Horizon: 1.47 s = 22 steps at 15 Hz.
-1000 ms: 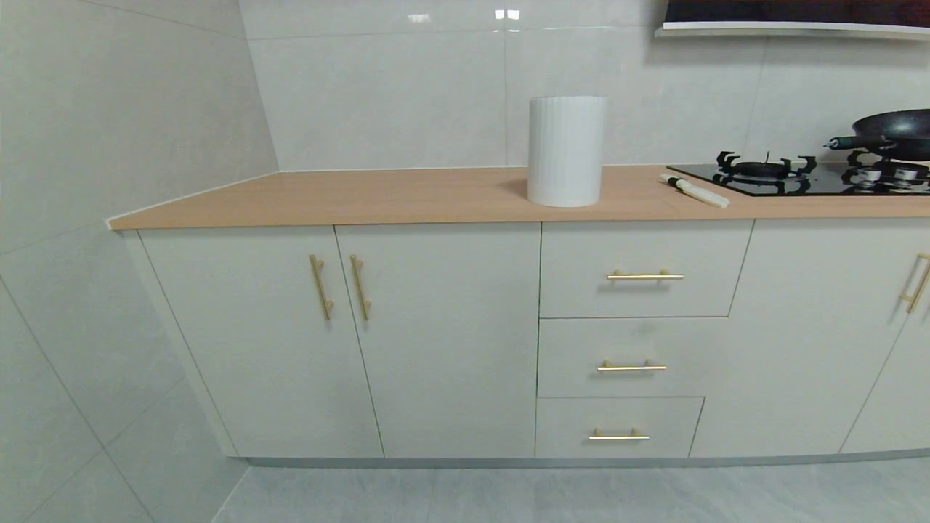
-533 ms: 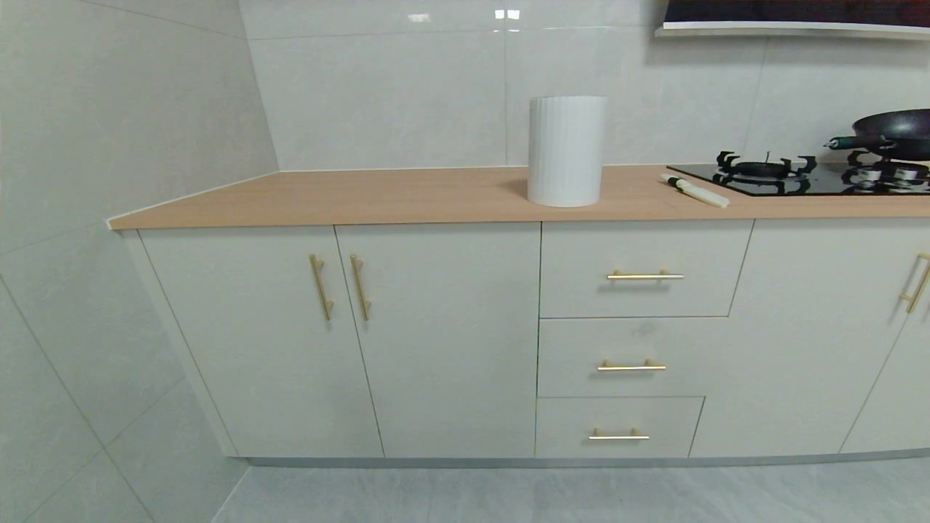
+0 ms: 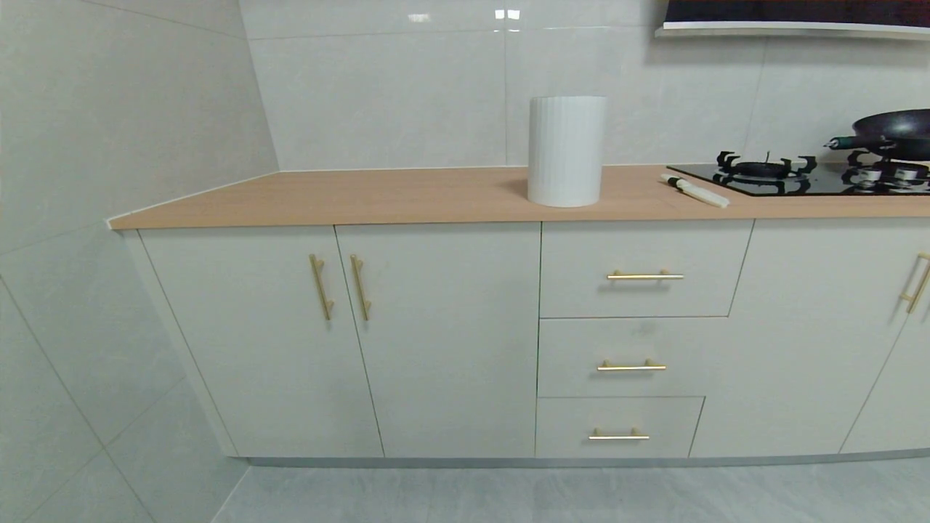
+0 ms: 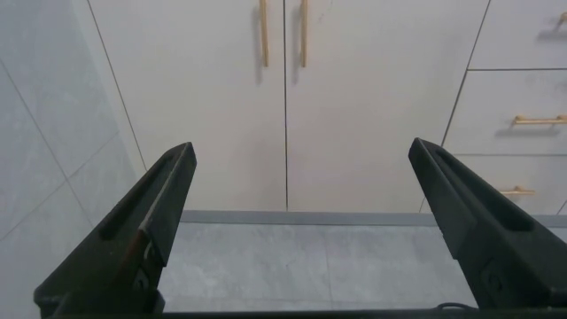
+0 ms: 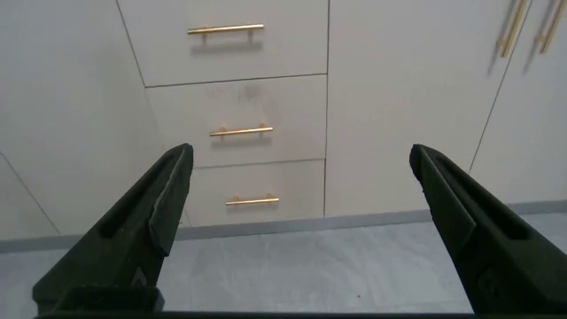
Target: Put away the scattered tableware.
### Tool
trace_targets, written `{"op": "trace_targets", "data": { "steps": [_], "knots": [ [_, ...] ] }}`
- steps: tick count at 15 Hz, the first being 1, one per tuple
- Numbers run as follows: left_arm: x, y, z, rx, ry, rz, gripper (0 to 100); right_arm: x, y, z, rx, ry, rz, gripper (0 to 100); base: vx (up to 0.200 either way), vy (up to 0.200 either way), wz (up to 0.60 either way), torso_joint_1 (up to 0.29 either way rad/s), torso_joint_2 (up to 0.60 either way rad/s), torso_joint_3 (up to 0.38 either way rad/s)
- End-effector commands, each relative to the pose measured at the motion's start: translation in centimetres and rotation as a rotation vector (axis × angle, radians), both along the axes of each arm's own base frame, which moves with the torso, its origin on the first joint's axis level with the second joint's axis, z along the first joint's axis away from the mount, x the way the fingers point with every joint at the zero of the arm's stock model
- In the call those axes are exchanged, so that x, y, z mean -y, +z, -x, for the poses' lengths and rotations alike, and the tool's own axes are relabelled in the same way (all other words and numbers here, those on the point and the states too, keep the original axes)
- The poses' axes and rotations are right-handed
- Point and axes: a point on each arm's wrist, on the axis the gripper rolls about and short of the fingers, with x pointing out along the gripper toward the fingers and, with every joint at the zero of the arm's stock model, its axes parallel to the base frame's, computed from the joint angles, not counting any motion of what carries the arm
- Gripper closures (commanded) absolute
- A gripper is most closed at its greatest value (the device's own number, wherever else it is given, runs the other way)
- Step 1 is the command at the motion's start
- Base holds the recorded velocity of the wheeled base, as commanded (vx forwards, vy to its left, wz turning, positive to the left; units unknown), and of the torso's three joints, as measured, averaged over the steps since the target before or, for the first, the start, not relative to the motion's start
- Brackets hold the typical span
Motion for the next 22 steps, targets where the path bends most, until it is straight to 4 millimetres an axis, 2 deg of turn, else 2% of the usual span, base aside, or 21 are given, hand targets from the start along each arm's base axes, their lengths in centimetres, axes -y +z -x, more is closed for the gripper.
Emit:
{"op": "trace_targets", "data": {
  "steps": [1, 14, 22],
  "knots": [
    [0.0, 0.0, 0.0, 0.0, 0.0, 0.0, 0, -0.01, -0.11, -0.04, -0.012, 0.003, 0.011, 0, 0.0, 0.0, 0.0, 0.0, 0.0, 0.0],
    [0.0, 0.0, 0.0, 0.0, 0.0, -0.002, 0, -0.04, -0.11, -0.03, -0.01, 0.017, 0.008, 0, 0.0, 0.0, 0.0, 0.0, 0.0, 0.0],
    [0.0, 0.0, 0.0, 0.0, 0.0, 0.0, 0, -0.04, -0.1, -0.03, -0.008, 0.017, 0.008, 0, 0.2, 0.0, 0.0, 0.002, 0.0, 0.002]
  ]
}}
